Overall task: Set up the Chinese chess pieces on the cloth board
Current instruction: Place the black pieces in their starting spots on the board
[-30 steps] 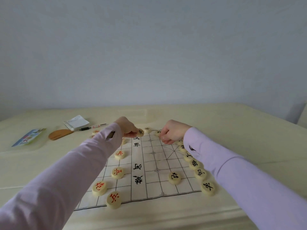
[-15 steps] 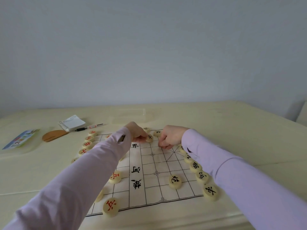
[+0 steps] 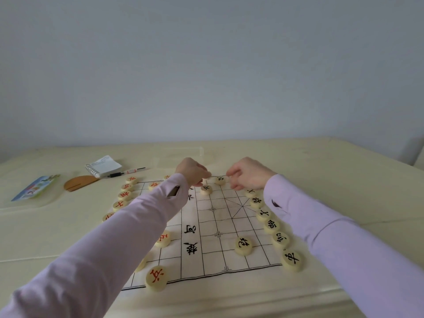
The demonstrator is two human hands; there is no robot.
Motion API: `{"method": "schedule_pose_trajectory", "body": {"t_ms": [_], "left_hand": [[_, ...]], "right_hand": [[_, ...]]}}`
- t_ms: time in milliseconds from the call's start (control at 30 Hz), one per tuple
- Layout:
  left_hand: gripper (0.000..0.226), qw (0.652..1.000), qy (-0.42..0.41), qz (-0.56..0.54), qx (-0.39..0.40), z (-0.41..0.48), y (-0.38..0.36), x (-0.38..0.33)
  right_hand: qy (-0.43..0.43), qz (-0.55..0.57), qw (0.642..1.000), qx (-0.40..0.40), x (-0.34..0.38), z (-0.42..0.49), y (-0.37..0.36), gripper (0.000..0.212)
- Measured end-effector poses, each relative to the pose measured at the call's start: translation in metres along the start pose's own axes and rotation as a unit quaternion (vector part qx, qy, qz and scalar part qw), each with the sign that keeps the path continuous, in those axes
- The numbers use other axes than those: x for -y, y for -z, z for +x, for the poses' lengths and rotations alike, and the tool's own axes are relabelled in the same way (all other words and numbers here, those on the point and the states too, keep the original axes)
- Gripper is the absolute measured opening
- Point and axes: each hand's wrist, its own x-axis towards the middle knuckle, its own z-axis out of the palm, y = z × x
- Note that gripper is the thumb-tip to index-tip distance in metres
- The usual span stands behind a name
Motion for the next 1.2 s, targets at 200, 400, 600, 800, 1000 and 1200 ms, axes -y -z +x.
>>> {"method": "schedule_pose_trajectory", "body": {"t_ms": [200,400,600,800,1000,1200], "left_hand": [[0.013,0.998,-0.041,-0.03,0.035,-0.011,-0.012,-0.011],[0.013,0.997,-0.058,-0.02,0.047,-0.019,-0.023,-0.018],[0.009,0.996,-0.067,-0.014,0.056,-0.026,-0.03,-0.022],[0.01,0.996,-0.065,-0.015,0.058,-0.023,-0.03,-0.017],[0.008,0.997,-0.061,-0.009,0.053,-0.021,-0.027,-0.015],[0.009,0.997,-0.056,-0.005,0.049,-0.017,-0.025,-0.012]], "right_hand": [[-0.032,0.038,0.987,-0.156,-0.027,-0.01,0.044,0.024],[-0.145,-0.082,0.976,-0.143,-0.07,-0.022,0.059,0.033],[-0.123,-0.138,0.982,-0.02,-0.086,-0.029,0.051,0.034],[-0.141,-0.025,0.984,-0.106,-0.097,-0.016,0.057,0.039],[-0.164,-0.035,0.981,-0.101,-0.091,-0.005,0.048,0.03],[-0.178,-0.117,0.973,-0.089,-0.079,0.003,0.039,0.016]]}}
